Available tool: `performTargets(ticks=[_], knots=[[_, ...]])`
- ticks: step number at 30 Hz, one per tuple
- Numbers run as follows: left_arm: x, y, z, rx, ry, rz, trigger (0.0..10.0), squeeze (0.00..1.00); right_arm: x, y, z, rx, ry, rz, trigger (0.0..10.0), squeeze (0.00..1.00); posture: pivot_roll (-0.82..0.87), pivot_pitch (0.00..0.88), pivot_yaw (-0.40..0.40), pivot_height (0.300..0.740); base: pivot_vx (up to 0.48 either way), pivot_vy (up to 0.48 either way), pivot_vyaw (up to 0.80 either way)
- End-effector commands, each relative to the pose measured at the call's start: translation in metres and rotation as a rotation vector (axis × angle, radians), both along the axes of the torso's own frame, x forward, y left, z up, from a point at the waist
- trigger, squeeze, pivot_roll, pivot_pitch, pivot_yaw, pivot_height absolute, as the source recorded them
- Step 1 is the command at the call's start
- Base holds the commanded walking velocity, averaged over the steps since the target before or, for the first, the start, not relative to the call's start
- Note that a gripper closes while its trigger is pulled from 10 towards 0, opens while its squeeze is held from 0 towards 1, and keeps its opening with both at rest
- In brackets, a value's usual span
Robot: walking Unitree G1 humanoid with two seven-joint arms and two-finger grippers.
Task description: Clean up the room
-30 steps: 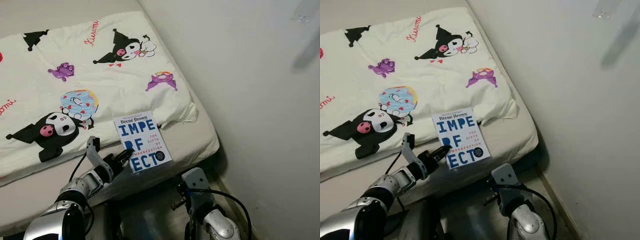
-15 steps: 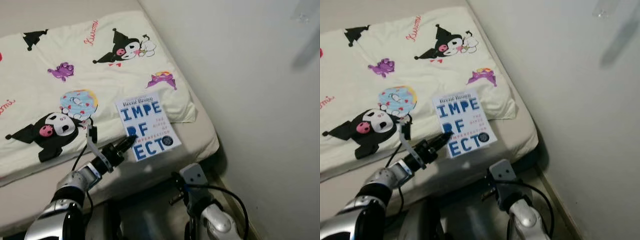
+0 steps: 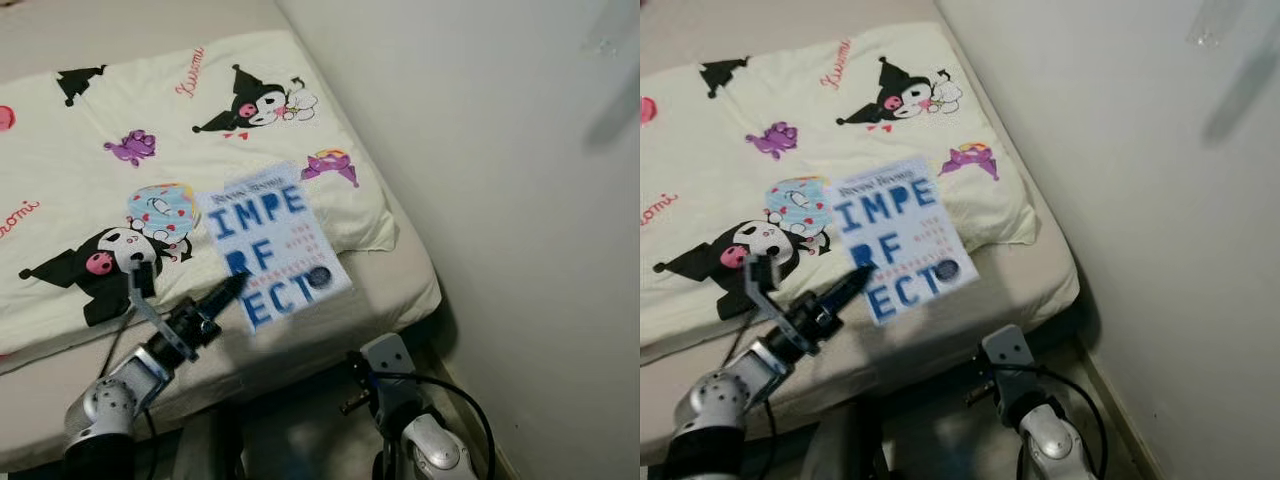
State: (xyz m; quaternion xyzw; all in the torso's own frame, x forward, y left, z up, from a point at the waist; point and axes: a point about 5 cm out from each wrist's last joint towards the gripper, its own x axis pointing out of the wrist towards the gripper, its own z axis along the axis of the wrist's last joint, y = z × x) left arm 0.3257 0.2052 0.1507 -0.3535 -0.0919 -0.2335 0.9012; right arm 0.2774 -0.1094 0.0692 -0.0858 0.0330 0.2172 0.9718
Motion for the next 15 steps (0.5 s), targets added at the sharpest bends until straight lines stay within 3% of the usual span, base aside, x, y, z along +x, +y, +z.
performTargets(ticks=[1, 3, 4, 6, 9, 15], knots=[[-0.002, 0.011, -0.003, 0.090, 0.018, 0.178, 8.6, 0.00, -0.005, 0.001, -0.010, 0.006, 0.028, -0.005, 10.0, 0.00, -0.07, 0.276, 0.027, 0.571, 0.000, 0.000, 0.00], [-0.002, 0.011, -0.003, 0.090, 0.018, 0.178, 8.6, 0.00, -0.005, 0.001, -0.010, 0.006, 0.028, -0.005, 10.0, 0.00, -0.07, 0.276, 0.027, 0.571, 0.000, 0.000, 0.00], [-0.004, 0.009, 0.000, 0.149, 0.020, 0.232, 10.0, 0.00, -0.003, 0.001, -0.009, 0.009, 0.024, -0.009, 10.0, 0.00, -0.07, 0.271, 0.025, 0.571, 0.000, 0.000, 0.00], [-0.005, 0.005, 0.004, 0.198, 0.012, 0.266, 10.0, 0.00, -0.001, 0.001, -0.009, 0.011, 0.019, -0.013, 10.0, 0.00, -0.06, 0.266, 0.025, 0.571, 0.000, 0.000, 0.00], [-0.013, -0.017, 0.012, 0.313, -0.014, 0.275, 10.0, 0.00, 0.003, -0.001, -0.007, 0.013, 0.007, -0.026, 10.0, 0.00, -0.06, 0.261, 0.025, 0.571, 0.000, 0.000, 0.00], [-0.022, -0.028, 0.011, 0.329, 0.013, 0.311, 10.0, 0.00, 0.006, -0.002, -0.006, 0.015, -0.012, -0.036, 10.0, 0.00, -0.05, 0.253, 0.020, 0.571, 0.000, 0.000, 0.00]])
